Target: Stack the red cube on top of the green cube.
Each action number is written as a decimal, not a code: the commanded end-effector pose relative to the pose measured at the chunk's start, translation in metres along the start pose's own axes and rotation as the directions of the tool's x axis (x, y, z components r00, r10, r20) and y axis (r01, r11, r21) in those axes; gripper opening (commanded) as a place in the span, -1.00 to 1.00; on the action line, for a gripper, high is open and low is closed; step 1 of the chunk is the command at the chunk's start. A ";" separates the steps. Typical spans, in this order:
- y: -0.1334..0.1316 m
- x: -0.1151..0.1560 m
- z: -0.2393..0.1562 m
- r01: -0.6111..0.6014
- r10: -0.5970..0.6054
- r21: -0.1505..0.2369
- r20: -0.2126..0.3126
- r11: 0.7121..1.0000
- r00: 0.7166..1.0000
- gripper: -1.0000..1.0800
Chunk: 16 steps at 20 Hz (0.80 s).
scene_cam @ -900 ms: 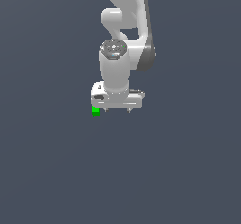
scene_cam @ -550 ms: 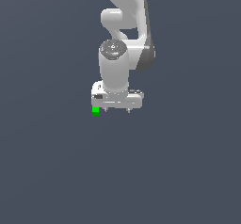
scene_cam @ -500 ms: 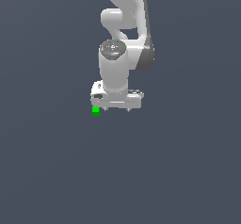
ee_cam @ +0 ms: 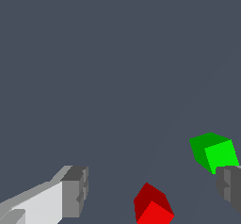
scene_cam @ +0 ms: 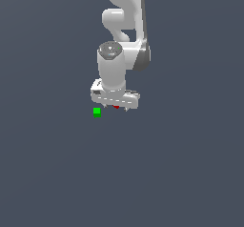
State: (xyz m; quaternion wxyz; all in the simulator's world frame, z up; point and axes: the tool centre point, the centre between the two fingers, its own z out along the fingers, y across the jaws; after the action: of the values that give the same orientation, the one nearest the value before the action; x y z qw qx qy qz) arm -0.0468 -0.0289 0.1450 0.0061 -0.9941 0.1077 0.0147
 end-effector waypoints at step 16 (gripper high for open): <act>0.032 -0.097 0.060 -0.445 0.445 0.006 -0.025 0.895 0.895 0.92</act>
State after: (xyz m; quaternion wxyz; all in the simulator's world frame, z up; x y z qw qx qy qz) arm -0.1425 -0.0397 0.0912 0.0016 -0.9486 0.3165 0.0043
